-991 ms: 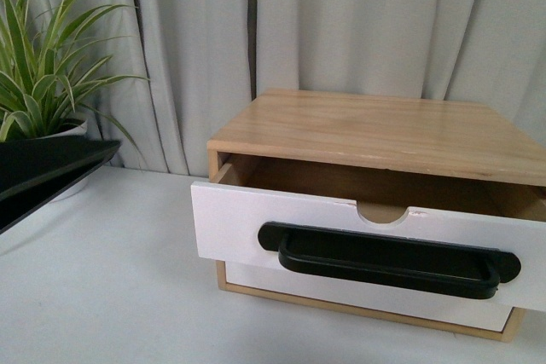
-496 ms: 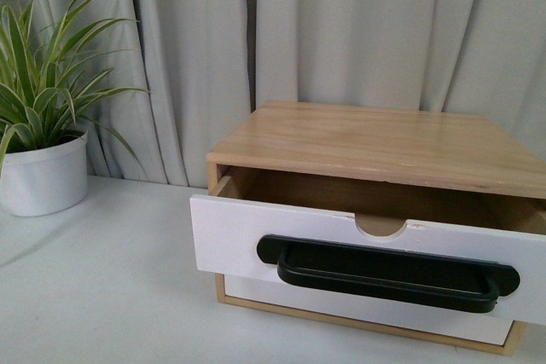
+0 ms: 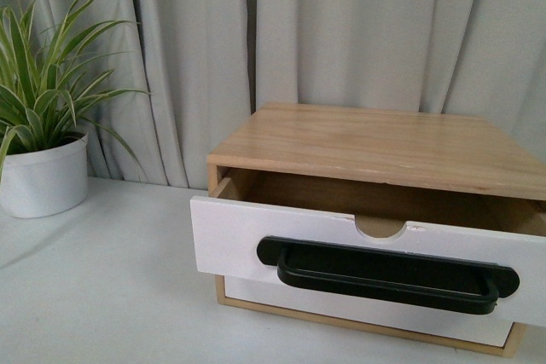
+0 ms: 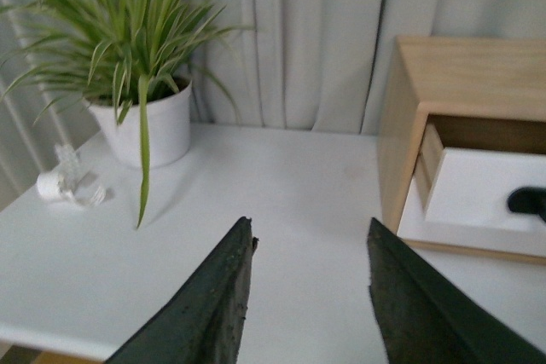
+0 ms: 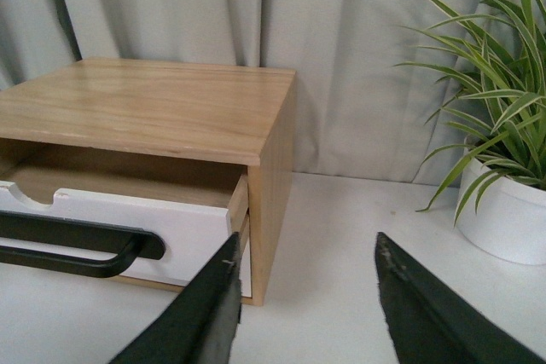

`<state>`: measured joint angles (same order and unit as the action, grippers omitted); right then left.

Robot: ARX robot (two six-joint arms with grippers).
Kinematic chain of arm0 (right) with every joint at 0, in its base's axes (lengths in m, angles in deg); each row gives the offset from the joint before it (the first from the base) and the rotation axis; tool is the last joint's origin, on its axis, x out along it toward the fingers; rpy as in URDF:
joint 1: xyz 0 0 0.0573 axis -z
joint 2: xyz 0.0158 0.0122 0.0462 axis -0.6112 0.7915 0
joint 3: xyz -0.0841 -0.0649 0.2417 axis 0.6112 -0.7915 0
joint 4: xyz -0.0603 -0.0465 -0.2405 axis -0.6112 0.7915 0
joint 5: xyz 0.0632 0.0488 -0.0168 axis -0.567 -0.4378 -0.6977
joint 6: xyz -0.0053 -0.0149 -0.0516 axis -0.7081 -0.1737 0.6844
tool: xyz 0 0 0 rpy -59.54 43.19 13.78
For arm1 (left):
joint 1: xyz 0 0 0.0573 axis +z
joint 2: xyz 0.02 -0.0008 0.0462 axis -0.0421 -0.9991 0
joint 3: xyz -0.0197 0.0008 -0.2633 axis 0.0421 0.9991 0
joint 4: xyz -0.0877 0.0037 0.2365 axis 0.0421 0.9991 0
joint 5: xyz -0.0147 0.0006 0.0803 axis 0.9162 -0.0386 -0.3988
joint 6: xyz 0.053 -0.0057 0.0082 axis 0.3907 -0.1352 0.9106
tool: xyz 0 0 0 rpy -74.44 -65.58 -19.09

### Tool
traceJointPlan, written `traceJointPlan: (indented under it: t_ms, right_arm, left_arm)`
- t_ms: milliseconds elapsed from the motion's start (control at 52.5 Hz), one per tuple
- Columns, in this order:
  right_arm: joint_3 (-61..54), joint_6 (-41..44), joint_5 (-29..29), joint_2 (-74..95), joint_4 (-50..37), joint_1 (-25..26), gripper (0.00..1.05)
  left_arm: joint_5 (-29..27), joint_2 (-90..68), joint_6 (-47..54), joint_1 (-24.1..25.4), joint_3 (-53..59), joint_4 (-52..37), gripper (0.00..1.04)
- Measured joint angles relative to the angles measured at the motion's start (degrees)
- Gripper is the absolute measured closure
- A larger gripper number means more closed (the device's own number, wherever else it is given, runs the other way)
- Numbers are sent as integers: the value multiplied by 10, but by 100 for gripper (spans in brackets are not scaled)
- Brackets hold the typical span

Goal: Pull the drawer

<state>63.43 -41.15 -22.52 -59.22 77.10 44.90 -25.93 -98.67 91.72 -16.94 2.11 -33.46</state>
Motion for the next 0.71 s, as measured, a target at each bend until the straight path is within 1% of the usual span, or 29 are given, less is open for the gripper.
traceJointPlan:
  t_ms: [38, 57, 95, 210, 229, 305, 324, 343, 362, 381, 419, 477, 705]
  right_arm:
    - [-5, -2, 35, -5, 0, -33, 71]
    - [-7, -3, 40, -6, 0, -39, 72]
    - [-13, -5, 47, -11, -1, -59, 80]
    - [-26, -6, 50, -22, -4, -69, 101]
    - [-28, -5, 51, -23, -5, -70, 104]
    - [-37, -7, 51, -29, -6, -70, 103]
    - [-37, -7, 51, -30, -7, -70, 103]
    - [-39, -8, 51, -32, -7, -70, 103]
    - [-41, -8, 51, -34, -7, -70, 103]
    - [-43, -8, 51, -35, -8, -70, 103]
    - [-46, -8, 51, -38, -9, -70, 103]
    - [-52, -8, 51, -42, -9, -70, 103]
    - [-80, -8, 52, -67, -13, -70, 103]
  left_arm:
    - [15, 24, -5, 10, 9, 21, 72]
    - [20, 35, -7, 16, 14, 25, 75]
    - [35, 49, -9, 29, 18, 28, 83]
    - [69, 68, -15, 66, 27, 30, 101]
    - [74, 71, -15, 72, 29, 31, 100]
    - [99, 80, -17, 96, 39, 33, 101]
    - [122, 84, -18, 111, 41, 35, 101]
    - [157, 88, -19, 136, 43, 37, 101]
    - [172, 90, -19, 152, 45, 37, 101]
    - [183, 92, -19, 169, 47, 38, 101]
    - [182, 96, -21, 188, 50, 37, 101]
    - [190, 100, -21, 190, 55, 37, 101]
    - [190, 126, -21, 192, 82, 37, 101]
